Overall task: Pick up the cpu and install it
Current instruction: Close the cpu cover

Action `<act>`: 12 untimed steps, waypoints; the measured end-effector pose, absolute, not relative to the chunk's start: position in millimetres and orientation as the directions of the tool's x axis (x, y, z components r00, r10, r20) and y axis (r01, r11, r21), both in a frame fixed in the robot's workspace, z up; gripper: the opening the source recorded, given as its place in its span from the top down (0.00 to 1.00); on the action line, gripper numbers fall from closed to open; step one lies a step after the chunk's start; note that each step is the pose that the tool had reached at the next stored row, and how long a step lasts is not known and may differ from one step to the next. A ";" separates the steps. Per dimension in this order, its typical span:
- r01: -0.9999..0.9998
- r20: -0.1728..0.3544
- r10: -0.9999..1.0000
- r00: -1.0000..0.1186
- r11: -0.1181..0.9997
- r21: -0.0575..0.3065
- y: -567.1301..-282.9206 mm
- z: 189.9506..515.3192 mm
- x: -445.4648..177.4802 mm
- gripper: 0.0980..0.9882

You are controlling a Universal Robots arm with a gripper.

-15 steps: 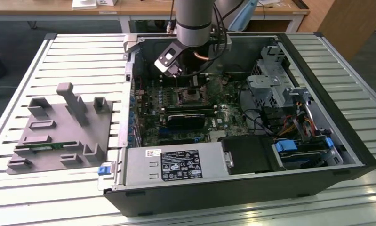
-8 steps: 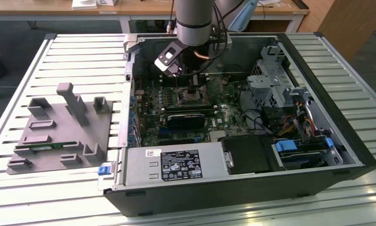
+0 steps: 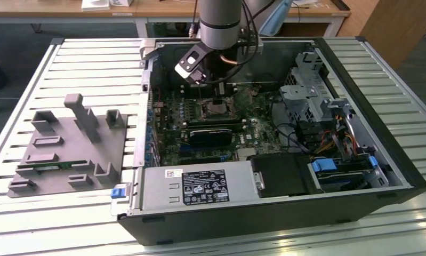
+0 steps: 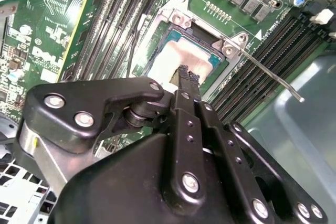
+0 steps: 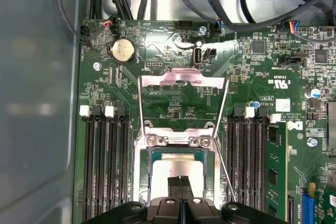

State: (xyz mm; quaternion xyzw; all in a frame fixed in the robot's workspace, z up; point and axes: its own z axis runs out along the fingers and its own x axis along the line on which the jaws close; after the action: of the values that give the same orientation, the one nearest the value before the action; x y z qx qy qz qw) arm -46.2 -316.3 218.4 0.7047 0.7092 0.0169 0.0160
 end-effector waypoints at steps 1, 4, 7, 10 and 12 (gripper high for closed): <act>0.999 0.001 1.000 -0.006 0.006 0.047 -316.3 219.6 -46.2 0.99; 0.999 0.001 1.000 -0.006 0.006 0.047 -316.3 222.5 -46.2 0.99; 0.999 0.001 1.000 -0.006 0.006 0.046 -316.3 223.8 -46.2 0.99; 0.999 0.001 1.000 -0.006 0.006 0.046 -316.2 224.9 -46.2 0.99; 0.999 0.001 1.000 -0.006 0.006 0.045 -316.3 225.9 -46.2 0.99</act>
State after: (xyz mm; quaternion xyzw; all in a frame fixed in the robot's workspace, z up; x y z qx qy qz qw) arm -46.2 -316.3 225.9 0.7046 0.7092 0.0165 0.0156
